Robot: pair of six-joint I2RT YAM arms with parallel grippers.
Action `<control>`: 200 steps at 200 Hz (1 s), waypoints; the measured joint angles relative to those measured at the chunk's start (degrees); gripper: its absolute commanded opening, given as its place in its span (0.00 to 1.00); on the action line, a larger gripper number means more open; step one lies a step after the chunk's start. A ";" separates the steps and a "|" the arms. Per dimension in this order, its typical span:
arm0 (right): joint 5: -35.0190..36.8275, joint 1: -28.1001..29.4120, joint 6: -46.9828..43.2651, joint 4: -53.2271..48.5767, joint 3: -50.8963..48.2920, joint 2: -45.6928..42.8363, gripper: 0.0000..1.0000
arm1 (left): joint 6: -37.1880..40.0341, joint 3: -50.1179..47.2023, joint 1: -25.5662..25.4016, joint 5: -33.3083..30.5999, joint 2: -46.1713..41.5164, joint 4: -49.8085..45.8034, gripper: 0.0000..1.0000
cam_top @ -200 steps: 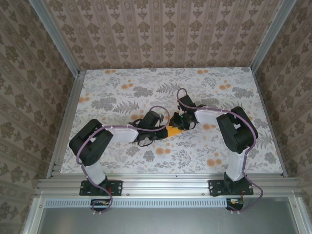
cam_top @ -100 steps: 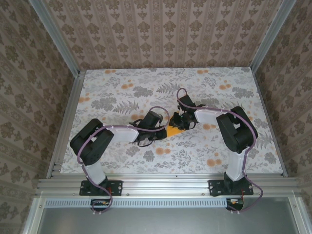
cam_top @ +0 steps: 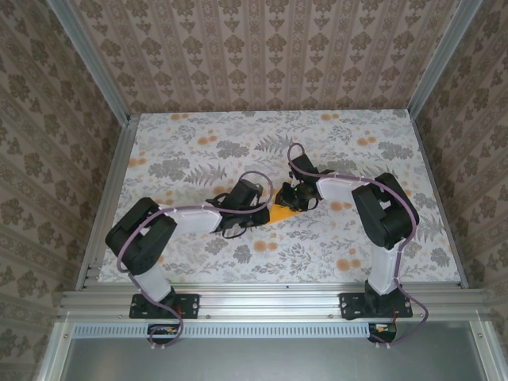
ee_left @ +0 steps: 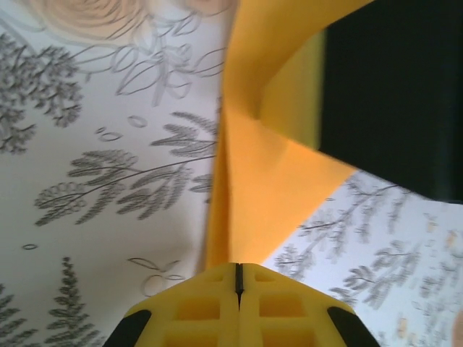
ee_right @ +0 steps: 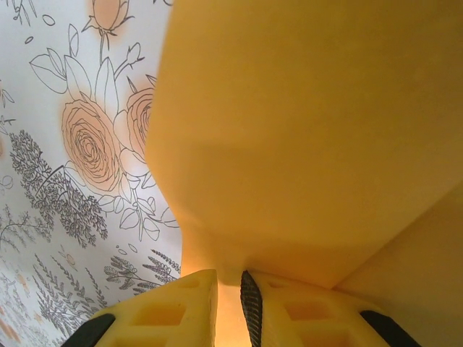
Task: Fold a paper plane with a square sheet of paper (pick it up from the middle)
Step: Fourth fold the wing at the center of the table.
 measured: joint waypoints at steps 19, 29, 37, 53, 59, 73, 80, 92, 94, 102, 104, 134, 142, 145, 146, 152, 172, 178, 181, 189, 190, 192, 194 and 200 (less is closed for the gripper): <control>0.00 0.00 0.02 0.00 0.00 0.00 0.22 | 0.02 0.07 -0.13 1.20 -0.09 0.68 0.06; 0.00 0.00 0.02 0.00 0.00 0.04 0.22 | 0.00 0.17 -0.35 1.46 0.31 0.68 0.06; 0.00 0.00 0.04 0.02 0.00 0.04 0.22 | 0.00 0.31 -0.46 1.68 0.79 0.61 0.06; 0.00 0.00 0.22 0.02 0.00 0.04 0.22 | 0.00 0.85 -0.74 1.90 2.19 0.11 0.05; 0.00 0.00 0.22 0.00 0.00 0.04 0.22 | 0.00 0.98 -0.79 1.88 2.75 -0.15 0.05; 0.00 0.00 0.24 0.00 0.02 0.07 0.22 | -0.02 1.22 -0.79 1.75 3.50 -0.83 0.05; 0.00 0.00 0.24 0.00 0.02 0.07 0.22 | 0.00 1.31 -0.79 1.55 3.74 -1.16 0.05; 0.00 0.00 0.24 0.00 0.09 0.15 0.22 | 0.00 1.42 -0.76 1.03 3.93 -1.60 0.04; 0.00 0.00 0.24 0.00 0.11 0.15 0.22 | 0.00 1.42 -0.76 0.96 3.93 -1.66 0.04; 0.00 0.00 0.26 -0.02 0.20 0.22 0.22 | -0.02 1.42 -0.76 0.59 3.93 -1.86 0.04; 0.00 0.00 0.24 -0.07 0.24 0.24 0.22 | -0.02 1.44 -0.76 0.50 3.93 -1.90 0.04; 0.00 0.00 0.46 -0.42 0.76 0.59 0.22 | -0.31 1.46 -0.74 -0.61 3.93 -2.10 0.04; 0.00 0.00 0.50 -0.44 0.87 0.70 0.22 | -0.61 1.44 -0.70 -0.76 3.93 -2.08 0.04; 0.00 0.00 0.57 -0.46 0.90 0.74 0.22 | -0.81 1.42 -0.70 -0.76 3.93 -2.05 0.04; 0.00 0.00 0.63 -0.46 0.92 0.76 0.22 | -0.83 1.42 -0.70 -0.76 3.93 -2.08 0.04; 0.00 0.00 0.72 -0.63 1.09 0.85 0.22 | -1.14 1.31 -0.66 -0.79 3.91 -1.97 0.04; 0.00 0.00 0.90 -1.20 1.60 1.14 0.22 | -2.43 0.33 -0.31 -0.55 3.67 -0.50 0.04; 0.00 0.00 0.92 -1.42 1.77 1.25 0.22 | -2.84 -0.26 -0.07 -0.52 3.39 0.07 0.04; 0.00 0.00 0.90 -1.51 1.86 1.27 0.22 | -3.02 -0.55 0.07 -0.46 3.15 0.22 0.04; 0.02 0.02 0.92 -1.73 2.01 1.33 0.22 | -3.50 -1.44 0.44 -0.24 2.45 0.63 0.04; 0.02 0.02 0.92 -1.75 2.03 1.33 0.22 | -3.54 -1.53 0.46 -0.20 2.34 0.66 0.04; 0.02 0.02 0.92 -1.79 2.05 1.36 0.22 | -3.63 -1.79 0.55 -0.09 2.12 0.70 0.04; 0.02 0.02 0.92 -1.86 2.10 1.36 0.22 | -3.76 -2.03 0.68 -0.09 1.88 0.72 0.04; 0.02 0.02 0.94 -1.92 2.16 1.40 0.22 | -4.00 -2.73 0.96 0.09 1.14 0.66 0.04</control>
